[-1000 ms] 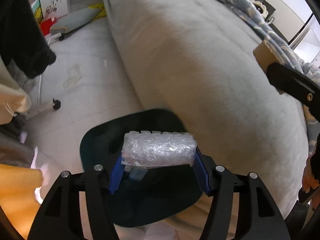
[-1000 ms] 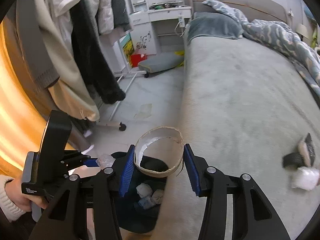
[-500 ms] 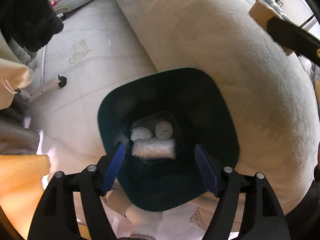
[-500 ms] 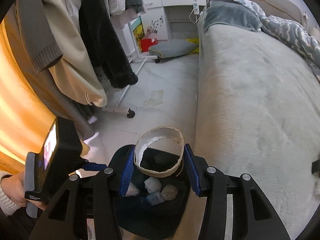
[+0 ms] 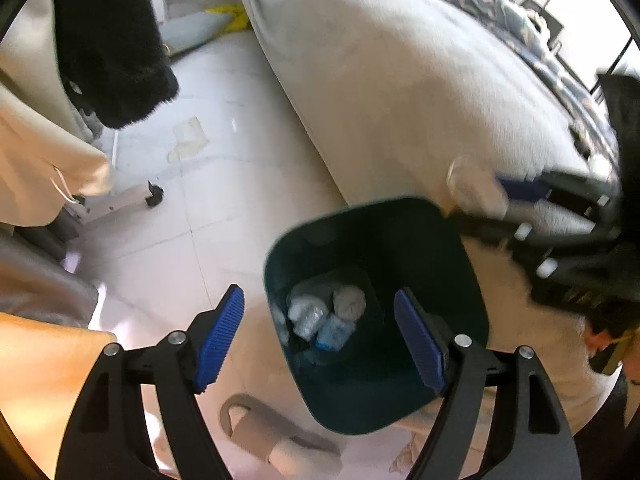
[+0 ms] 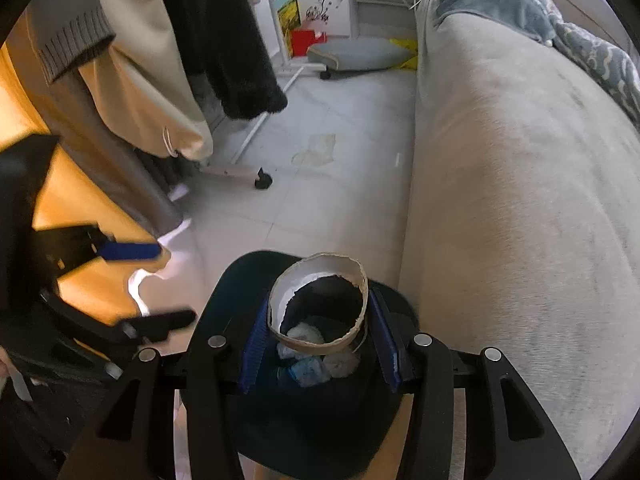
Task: Collect trash
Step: 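Open the left tool to drop the bubble wrap while the right tool drops the ring, then move both open tools back over the bed toward the remaining items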
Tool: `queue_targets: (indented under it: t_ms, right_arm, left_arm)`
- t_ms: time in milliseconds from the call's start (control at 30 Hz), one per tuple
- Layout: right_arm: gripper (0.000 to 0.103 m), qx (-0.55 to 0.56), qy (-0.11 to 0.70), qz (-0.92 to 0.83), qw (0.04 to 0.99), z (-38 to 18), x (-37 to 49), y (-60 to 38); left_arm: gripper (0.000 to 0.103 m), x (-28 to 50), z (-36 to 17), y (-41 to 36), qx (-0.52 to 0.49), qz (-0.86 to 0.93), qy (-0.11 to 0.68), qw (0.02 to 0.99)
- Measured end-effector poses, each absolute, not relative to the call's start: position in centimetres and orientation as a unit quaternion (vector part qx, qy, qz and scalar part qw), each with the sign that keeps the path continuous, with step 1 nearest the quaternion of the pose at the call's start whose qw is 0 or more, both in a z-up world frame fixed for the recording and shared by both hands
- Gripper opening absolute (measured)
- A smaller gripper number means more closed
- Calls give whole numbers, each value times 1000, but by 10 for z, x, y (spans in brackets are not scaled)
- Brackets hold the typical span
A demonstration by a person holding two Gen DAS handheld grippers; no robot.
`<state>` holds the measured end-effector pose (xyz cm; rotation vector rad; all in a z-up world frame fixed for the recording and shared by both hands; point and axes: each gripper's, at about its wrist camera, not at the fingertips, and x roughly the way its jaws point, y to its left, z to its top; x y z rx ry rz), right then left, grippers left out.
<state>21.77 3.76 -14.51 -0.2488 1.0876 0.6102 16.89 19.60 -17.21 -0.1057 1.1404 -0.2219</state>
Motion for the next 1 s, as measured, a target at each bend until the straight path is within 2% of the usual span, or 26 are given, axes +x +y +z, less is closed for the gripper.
queue_targets:
  t_ms: [333, 400, 533, 567, 1000]
  right_arm:
    - [50, -148, 566, 292, 757, -189, 215, 54]
    - [54, -159, 576, 295, 745, -196, 211, 58]
    - [77, -170, 591, 305, 727, -202, 205, 61]
    - [80, -171, 593, 306, 725, -201, 204, 62]
    - [86, -121, 553, 313, 763, -153, 207, 24]
  left_arm:
    - [80, 169, -130, 225, -99, -99, 455, 879]
    - [80, 170, -122, 226, -107, -100, 442, 885]
    - [80, 173, -108, 227, -120, -102, 418, 895]
    - [80, 173, -104, 227, -123, -103, 413, 897]
    - [80, 186, -61, 206, -163, -108, 368, 909]
